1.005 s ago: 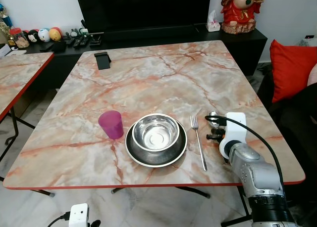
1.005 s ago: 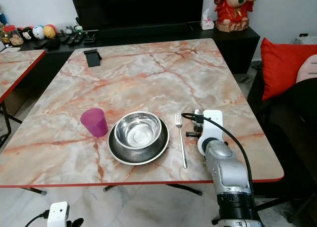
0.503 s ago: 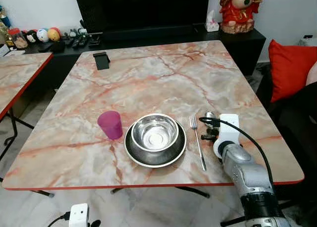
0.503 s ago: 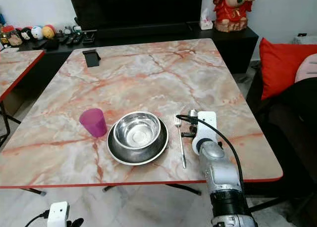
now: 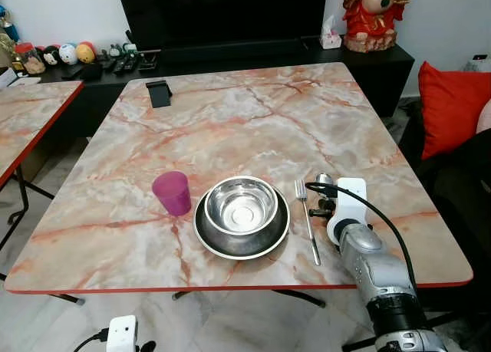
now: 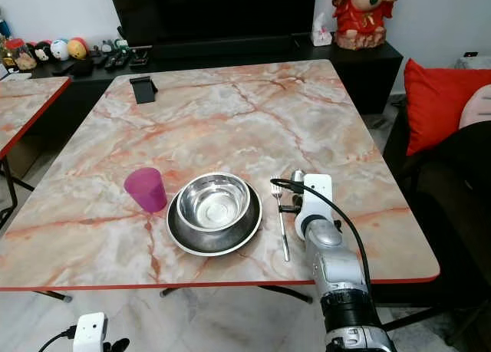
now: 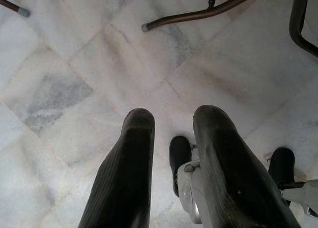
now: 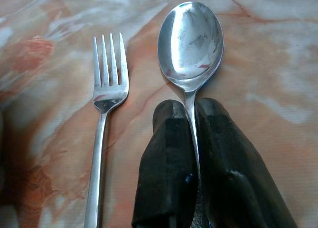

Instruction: Setting the table

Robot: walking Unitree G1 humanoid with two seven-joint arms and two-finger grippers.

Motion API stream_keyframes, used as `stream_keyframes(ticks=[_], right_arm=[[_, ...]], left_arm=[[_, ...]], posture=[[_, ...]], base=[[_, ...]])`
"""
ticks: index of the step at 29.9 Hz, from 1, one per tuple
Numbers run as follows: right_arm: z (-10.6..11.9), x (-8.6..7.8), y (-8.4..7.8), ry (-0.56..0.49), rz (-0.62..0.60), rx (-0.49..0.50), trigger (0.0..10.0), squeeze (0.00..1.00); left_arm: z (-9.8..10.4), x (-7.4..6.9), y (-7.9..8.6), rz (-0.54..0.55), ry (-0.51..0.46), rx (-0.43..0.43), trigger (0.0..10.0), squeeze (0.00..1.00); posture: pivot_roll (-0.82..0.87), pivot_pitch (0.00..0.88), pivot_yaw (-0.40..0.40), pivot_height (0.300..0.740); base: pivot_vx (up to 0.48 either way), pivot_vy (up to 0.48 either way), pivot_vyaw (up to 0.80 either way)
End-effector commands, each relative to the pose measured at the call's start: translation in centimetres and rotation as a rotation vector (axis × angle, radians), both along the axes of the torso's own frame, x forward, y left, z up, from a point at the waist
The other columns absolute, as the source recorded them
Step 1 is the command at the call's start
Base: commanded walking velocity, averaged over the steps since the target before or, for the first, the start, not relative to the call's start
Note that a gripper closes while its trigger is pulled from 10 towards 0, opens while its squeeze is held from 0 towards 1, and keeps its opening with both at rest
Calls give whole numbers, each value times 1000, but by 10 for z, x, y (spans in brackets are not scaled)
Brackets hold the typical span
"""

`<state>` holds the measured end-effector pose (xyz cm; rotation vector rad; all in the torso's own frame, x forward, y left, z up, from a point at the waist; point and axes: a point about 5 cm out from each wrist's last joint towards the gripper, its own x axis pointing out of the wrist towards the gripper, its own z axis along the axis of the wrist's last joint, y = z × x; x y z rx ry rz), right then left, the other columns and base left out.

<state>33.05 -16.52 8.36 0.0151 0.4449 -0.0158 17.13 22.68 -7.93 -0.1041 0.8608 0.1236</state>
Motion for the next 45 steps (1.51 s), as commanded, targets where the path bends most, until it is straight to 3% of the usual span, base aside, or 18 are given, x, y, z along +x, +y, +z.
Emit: stream_keyframes(ticks=[1,16,45], right_arm=[[-1,1,5,6,20,-16,10000,0],[1,-16,6,31,47,-95,10000,0],[0,-20,2,58,0,-87,10000,0]], left_arm=[[0,-2,3,21,9,-3,10000,0],[0,-2,4,21,9,-3,10000,0],[0,-2,4,20,9,-1,10000,0]], posture=[[-124,0,104,740],[-131,0,104,740],[-127,0,104,740]], base=[[0,0,0],[0,0,0],[0,0,0]])
